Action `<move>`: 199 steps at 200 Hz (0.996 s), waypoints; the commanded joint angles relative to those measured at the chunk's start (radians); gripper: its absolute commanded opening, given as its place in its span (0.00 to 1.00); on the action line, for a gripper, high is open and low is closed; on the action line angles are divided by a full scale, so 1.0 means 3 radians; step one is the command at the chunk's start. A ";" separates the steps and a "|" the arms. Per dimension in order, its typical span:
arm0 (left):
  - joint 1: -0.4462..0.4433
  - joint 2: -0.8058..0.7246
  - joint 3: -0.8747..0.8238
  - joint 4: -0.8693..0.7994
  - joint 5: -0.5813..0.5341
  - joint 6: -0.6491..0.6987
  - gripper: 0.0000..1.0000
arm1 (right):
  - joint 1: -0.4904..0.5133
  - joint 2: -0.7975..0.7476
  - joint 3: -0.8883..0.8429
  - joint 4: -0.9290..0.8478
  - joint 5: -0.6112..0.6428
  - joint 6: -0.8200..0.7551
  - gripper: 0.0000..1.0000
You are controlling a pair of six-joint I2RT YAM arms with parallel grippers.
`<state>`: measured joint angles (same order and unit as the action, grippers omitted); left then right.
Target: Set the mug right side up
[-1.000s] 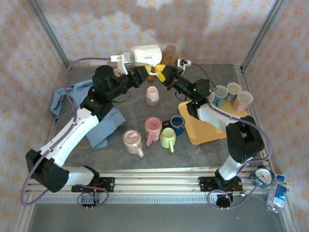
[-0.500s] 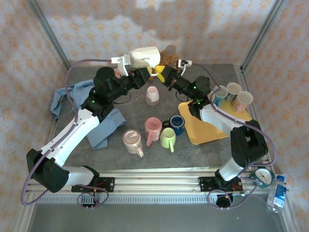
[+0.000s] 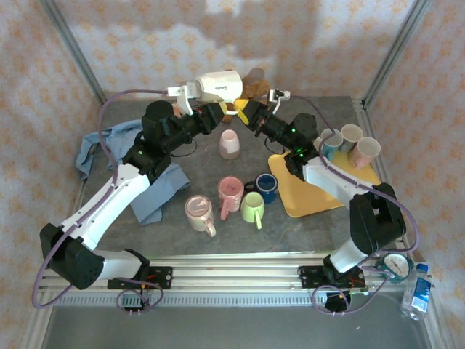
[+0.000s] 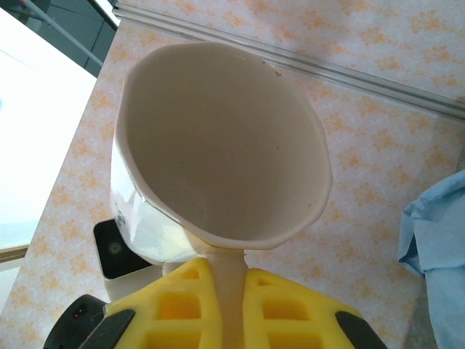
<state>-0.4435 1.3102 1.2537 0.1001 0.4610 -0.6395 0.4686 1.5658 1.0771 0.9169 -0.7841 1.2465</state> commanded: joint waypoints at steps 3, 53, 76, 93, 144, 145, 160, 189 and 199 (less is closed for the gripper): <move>-0.0002 -0.0014 0.0029 0.0068 -0.0055 0.0040 0.19 | 0.0008 -0.0166 0.0080 0.0316 0.0006 -0.0088 0.00; 0.0004 0.0010 0.0079 -0.0145 -0.0105 0.0025 0.54 | 0.0008 -0.0202 0.0106 0.0283 0.0072 -0.0141 0.00; 0.0007 0.0009 0.0067 -0.0179 -0.0115 0.0035 0.50 | 0.0008 -0.0223 0.0119 0.0281 0.0069 -0.0142 0.00; 0.0006 0.0009 0.0050 -0.0128 -0.0120 0.0017 0.38 | 0.0008 -0.0229 0.0112 0.0274 0.0030 -0.0133 0.00; 0.0011 0.0059 0.0051 -0.0021 -0.0124 -0.0050 0.28 | 0.0008 -0.0242 0.0080 0.0337 -0.0144 -0.0070 0.00; 0.0011 0.0060 0.0048 -0.0019 -0.0122 -0.0053 0.28 | 0.0010 -0.0243 0.0081 0.0341 -0.0146 -0.0070 0.00; 0.0012 0.0075 0.0049 0.0006 -0.0115 -0.0079 0.27 | 0.0008 -0.0236 0.0084 0.0349 -0.0175 -0.0059 0.00; 0.0012 0.0106 0.0049 0.0068 -0.0110 -0.0122 0.16 | 0.0008 -0.0227 0.0078 0.0363 -0.0209 -0.0031 0.00; 0.0011 0.0108 0.0052 0.0085 -0.0104 -0.0128 0.08 | 0.0008 -0.0226 0.0080 0.0352 -0.0201 -0.0019 0.00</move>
<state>-0.4431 1.3231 1.2545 0.0860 0.4355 -0.6815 0.4629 1.5578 1.0771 0.8776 -0.7921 1.2293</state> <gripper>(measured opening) 0.153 0.092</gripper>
